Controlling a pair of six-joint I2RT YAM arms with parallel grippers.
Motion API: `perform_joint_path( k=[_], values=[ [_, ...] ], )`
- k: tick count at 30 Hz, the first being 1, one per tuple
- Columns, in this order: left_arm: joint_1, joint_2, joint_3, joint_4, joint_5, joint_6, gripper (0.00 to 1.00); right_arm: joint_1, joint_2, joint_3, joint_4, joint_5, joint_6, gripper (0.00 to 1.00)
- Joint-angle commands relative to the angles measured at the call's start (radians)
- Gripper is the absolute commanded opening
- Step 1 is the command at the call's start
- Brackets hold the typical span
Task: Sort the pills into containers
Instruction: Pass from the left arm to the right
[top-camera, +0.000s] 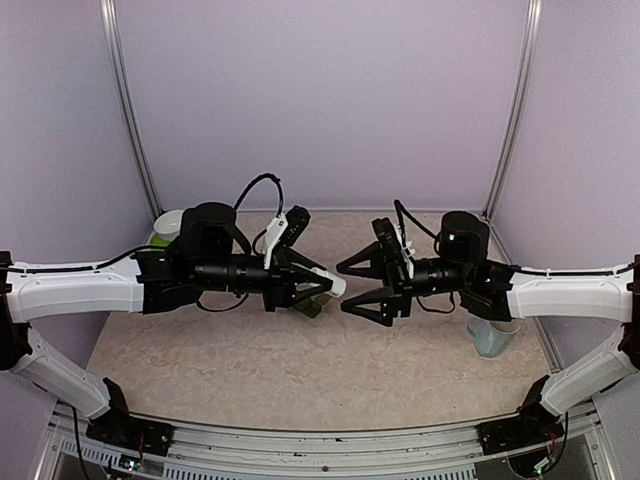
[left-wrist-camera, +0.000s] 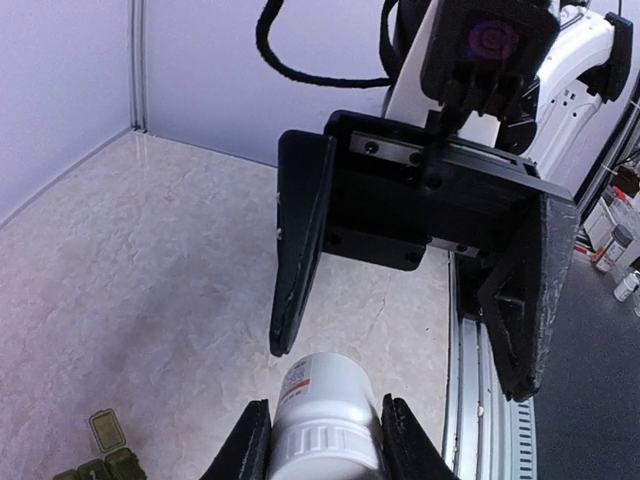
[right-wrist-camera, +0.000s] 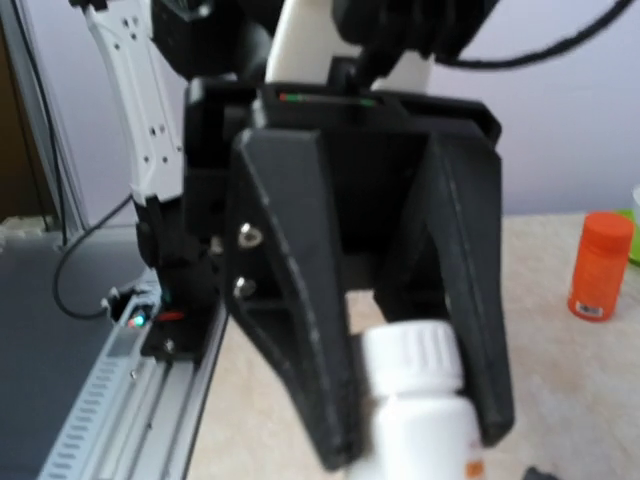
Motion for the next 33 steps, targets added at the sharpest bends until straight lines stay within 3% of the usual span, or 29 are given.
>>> perform_joint_path(
  k=[1,14,28,33],
  values=[
    [-0.005,-0.024,-0.013,0.091,0.066,0.012,0.13,-0.008,0.046,0.026,0.113,-0.043,0.091,0.83],
    [-0.018,-0.027,-0.025,0.108,0.077,0.013,0.13,-0.007,0.105,0.055,0.153,-0.072,0.148,0.64],
    [-0.018,-0.025,-0.025,0.102,0.063,0.009,0.13,-0.007,0.126,0.063,0.150,-0.084,0.144,0.30],
    [-0.019,-0.029,-0.027,0.109,0.060,0.005,0.22,-0.007,0.128,0.064,0.144,-0.095,0.138,0.18]
  ],
)
